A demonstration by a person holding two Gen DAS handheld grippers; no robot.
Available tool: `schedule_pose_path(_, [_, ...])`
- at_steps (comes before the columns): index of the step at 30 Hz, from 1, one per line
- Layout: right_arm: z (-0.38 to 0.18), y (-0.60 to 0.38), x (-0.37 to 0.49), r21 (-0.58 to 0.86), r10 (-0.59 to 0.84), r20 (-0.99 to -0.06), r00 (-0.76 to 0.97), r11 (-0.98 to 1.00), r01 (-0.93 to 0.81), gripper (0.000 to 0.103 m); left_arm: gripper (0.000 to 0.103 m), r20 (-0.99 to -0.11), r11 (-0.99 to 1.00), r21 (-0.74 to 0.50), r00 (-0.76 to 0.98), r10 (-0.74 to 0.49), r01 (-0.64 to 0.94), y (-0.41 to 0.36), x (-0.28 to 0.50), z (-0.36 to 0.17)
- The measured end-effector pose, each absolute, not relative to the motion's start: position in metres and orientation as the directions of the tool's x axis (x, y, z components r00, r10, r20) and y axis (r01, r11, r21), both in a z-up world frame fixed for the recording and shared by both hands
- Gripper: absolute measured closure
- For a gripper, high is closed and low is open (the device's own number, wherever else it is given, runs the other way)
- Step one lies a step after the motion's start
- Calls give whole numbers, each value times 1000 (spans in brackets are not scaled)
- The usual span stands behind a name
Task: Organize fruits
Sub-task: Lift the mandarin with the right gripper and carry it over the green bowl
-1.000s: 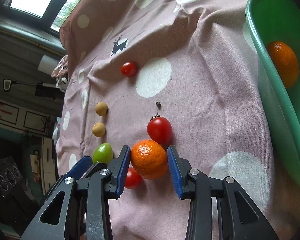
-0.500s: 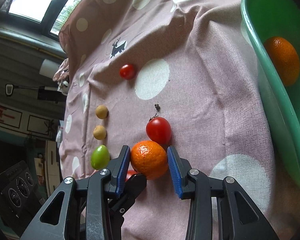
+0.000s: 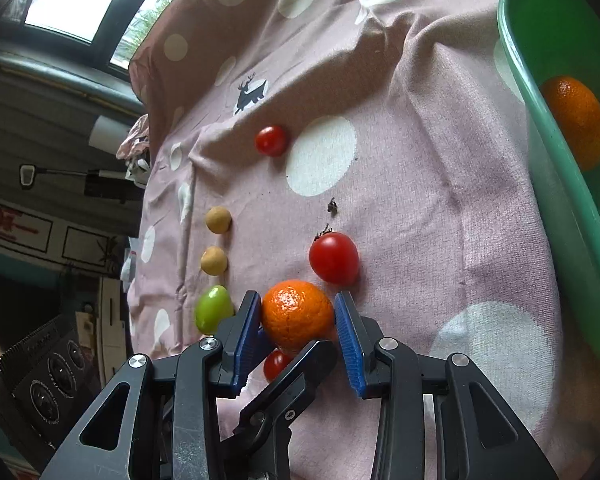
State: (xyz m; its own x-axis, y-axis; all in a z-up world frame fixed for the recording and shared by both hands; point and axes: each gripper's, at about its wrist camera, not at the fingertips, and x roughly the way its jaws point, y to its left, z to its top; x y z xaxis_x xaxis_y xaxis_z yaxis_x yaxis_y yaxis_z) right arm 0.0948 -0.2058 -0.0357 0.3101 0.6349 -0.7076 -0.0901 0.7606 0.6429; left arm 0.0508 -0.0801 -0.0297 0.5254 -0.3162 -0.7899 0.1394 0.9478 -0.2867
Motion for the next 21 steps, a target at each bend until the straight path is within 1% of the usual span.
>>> schedule_pose_path(8, [12,-223,77,649,650,-623,434,740,-177,63,63,-705,945,-248,629,-328,214,-93,38,17])
schedule_pose_path(11, [28,-236,70,632,631,-601,490,751,-192,63,63,-682,938,-233,645,-346,256,-106,38,31])
schedule_pose_path(16, [41,-269,66,655,615,-546,568,737,-169,63,63,-653,927,-198,662,-368,320,-138,41,49])
schedule_pose_path(21, [49,-307,61,665,571,-513,641,736,-124,63,63,-640,903,-172,652,-406,394,-176,46,60])
